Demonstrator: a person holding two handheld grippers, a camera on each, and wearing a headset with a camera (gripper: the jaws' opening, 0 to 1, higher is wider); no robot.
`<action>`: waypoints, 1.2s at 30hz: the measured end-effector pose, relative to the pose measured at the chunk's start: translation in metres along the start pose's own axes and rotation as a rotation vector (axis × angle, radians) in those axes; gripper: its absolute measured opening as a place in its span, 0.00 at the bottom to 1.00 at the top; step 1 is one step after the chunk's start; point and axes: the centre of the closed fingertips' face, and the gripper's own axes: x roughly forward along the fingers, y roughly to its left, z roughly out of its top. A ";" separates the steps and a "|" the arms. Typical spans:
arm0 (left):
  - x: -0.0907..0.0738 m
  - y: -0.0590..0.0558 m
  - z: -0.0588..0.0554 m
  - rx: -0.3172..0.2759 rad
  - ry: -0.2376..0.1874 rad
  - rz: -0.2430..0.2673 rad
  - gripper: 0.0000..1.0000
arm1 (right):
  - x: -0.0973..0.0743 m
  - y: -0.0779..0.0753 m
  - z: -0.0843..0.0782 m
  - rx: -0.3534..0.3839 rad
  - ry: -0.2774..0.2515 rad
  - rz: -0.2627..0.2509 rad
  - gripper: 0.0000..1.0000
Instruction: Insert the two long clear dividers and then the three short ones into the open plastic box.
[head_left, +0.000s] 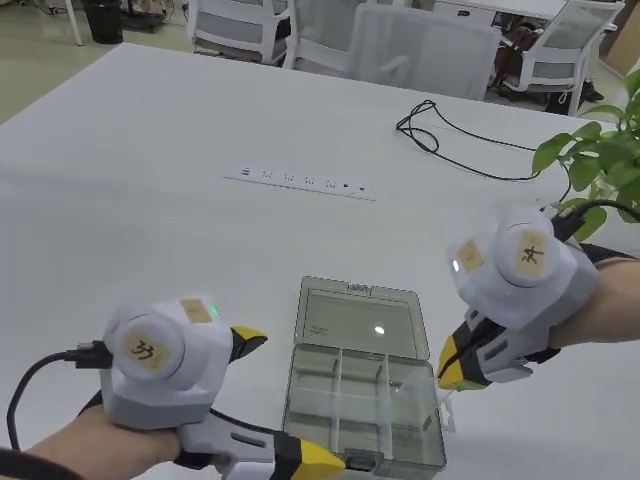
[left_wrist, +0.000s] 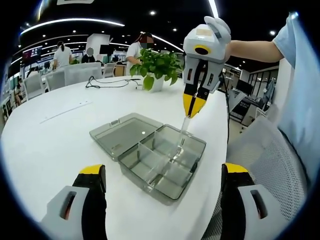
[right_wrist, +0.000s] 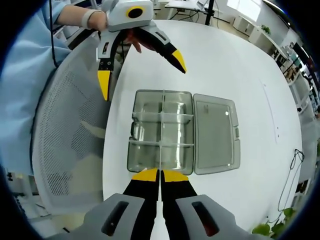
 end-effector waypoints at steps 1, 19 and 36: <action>0.000 0.000 0.000 0.000 0.000 0.001 0.98 | 0.001 0.000 0.000 0.001 0.001 0.000 0.02; 0.001 0.000 -0.004 -0.013 -0.001 -0.007 0.94 | 0.007 -0.002 -0.003 -0.006 0.026 0.010 0.02; 0.003 -0.001 -0.001 -0.015 -0.012 -0.012 0.93 | 0.008 -0.002 -0.003 0.024 0.061 0.027 0.02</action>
